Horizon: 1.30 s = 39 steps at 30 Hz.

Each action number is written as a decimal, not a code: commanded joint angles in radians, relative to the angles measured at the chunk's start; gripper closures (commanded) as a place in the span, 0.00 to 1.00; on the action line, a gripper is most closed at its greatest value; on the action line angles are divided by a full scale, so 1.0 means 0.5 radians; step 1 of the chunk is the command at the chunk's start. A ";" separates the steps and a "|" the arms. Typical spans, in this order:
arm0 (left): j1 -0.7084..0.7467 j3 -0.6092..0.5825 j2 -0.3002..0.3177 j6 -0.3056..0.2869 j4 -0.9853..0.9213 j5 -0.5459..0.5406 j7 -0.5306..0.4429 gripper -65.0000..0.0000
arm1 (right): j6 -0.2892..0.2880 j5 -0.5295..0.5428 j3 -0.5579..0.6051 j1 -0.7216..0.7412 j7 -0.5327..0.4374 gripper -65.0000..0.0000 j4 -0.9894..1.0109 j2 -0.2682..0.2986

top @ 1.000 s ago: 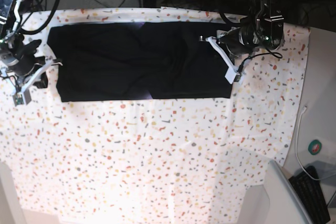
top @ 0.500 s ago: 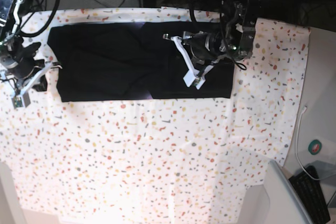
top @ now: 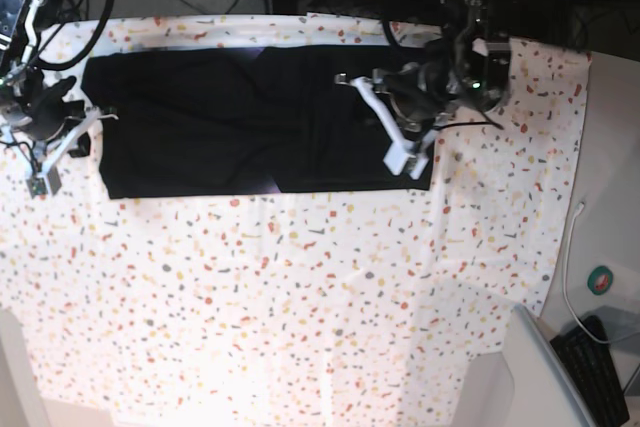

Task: Layout the t-shirt on the table in an organized manner, then fold the t-shirt properly
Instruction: 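Release the fold and move the left gripper back to the strip end, then fold the strip end with the right gripper toward the left gripper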

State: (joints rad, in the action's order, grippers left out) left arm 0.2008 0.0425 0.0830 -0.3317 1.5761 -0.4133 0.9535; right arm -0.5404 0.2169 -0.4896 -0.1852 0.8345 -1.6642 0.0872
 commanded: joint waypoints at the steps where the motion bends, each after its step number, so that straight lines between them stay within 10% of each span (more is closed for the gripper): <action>1: 0.020 0.073 0.032 -0.010 0.087 -0.025 -0.018 1.00 | -0.007 0.031 -0.010 0.056 0.011 1.00 -0.033 0.014; 8: 0.223 0.631 0.167 -0.372 0.250 -0.022 -0.018 1.00 | -0.007 0.593 -0.170 0.154 0.192 0.27 0.218 0.060; 14: 0.253 0.987 0.164 -0.498 0.182 -0.010 -0.024 1.00 | -0.016 0.964 -0.161 0.329 0.247 0.29 0.872 0.291; 19: 0.250 0.994 0.225 -0.498 0.029 -0.006 -0.221 1.00 | -0.256 1.071 -0.158 0.427 0.263 0.29 1.228 0.410; 25: 0.198 0.684 0.290 -0.495 -0.300 -0.006 -0.546 1.00 | -0.316 1.078 0.014 0.418 0.263 0.29 1.289 0.407; 39: 0.023 0.334 0.228 -0.489 -0.465 -0.006 -0.574 1.00 | -0.316 1.075 0.137 0.415 0.293 0.30 1.289 0.327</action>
State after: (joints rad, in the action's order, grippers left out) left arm 0.2176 0.2092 0.1921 -0.5755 1.3342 -0.4095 0.6724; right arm -0.6922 0.7628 -0.4255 0.0185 0.9546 -1.0126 0.2466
